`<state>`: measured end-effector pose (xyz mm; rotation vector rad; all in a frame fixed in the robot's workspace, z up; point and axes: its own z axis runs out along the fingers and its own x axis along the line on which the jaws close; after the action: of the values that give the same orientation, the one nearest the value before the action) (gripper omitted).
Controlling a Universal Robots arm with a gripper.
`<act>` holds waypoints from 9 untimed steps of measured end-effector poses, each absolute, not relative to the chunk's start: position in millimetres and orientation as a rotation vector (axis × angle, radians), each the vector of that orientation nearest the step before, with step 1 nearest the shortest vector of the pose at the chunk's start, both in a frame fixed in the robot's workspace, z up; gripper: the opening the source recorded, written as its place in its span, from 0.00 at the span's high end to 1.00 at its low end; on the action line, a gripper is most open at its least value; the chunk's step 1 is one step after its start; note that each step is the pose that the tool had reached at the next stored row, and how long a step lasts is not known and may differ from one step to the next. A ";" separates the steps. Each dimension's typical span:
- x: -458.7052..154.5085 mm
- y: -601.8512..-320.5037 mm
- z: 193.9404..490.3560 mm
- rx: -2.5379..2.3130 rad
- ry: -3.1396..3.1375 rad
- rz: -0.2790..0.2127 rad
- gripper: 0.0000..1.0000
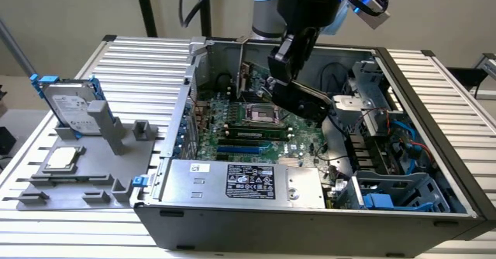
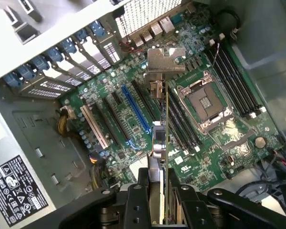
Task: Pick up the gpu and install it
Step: 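Insert the gpu into the slot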
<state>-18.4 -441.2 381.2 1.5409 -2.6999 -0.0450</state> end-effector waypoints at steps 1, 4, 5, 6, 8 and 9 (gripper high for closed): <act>-18.5 -441.2 380.6 1.566 -2.686 -0.045 0.73; -18.5 -441.3 378.3 1.638 -2.643 -0.042 0.73; -18.5 -441.3 377.4 1.664 -2.627 -0.041 0.73; -18.5 -441.3 376.5 1.688 -2.613 -0.041 0.73; -18.5 -441.3 374.8 1.735 -2.583 -0.041 0.73; -18.5 -441.2 374.0 1.759 -2.568 -0.043 0.73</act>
<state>-18.5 -441.2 374.0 1.7592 -2.5681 -0.0432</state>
